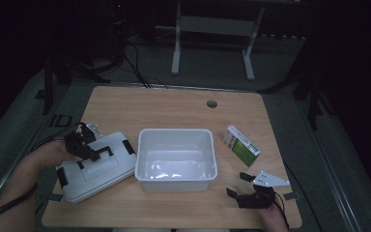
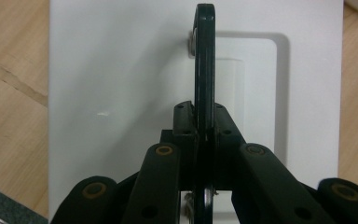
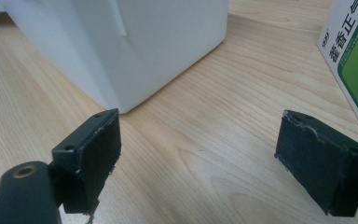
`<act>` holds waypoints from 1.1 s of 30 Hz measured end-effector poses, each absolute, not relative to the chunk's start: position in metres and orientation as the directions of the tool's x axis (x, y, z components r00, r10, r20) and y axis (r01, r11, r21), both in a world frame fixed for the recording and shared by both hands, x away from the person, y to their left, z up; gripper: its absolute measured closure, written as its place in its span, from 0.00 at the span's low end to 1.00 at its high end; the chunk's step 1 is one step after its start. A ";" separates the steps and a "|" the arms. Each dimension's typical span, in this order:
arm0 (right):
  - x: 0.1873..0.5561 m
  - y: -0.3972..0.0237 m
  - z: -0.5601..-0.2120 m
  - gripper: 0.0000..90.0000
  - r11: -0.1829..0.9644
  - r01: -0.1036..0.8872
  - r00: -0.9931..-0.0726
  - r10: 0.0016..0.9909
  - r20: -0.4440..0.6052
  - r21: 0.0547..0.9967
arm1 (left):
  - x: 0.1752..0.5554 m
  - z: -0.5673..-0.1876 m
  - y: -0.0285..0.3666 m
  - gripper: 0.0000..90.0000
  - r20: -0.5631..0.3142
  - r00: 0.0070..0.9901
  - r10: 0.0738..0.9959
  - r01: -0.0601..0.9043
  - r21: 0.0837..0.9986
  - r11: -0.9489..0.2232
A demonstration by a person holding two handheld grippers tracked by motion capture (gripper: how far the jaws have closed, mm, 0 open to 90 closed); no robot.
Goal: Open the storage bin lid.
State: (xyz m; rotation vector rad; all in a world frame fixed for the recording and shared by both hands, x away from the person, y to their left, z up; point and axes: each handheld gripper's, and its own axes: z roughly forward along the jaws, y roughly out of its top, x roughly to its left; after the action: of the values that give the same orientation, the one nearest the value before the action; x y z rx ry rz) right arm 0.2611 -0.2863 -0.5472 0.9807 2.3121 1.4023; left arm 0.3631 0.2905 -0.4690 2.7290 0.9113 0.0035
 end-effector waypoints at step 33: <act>0.259 -0.287 -0.541 0.15 0.311 0.413 -0.745 0.656 0.122 0.856 | 0.366 -0.472 0.292 0.41 -0.094 0.732 0.675 0.674 0.242 -0.698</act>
State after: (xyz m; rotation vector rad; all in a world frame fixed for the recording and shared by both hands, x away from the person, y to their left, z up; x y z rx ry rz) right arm 0.2589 -0.2870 -0.5411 0.9736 2.3293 1.4058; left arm 0.3659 0.2919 -0.4717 2.6750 1.0631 0.0027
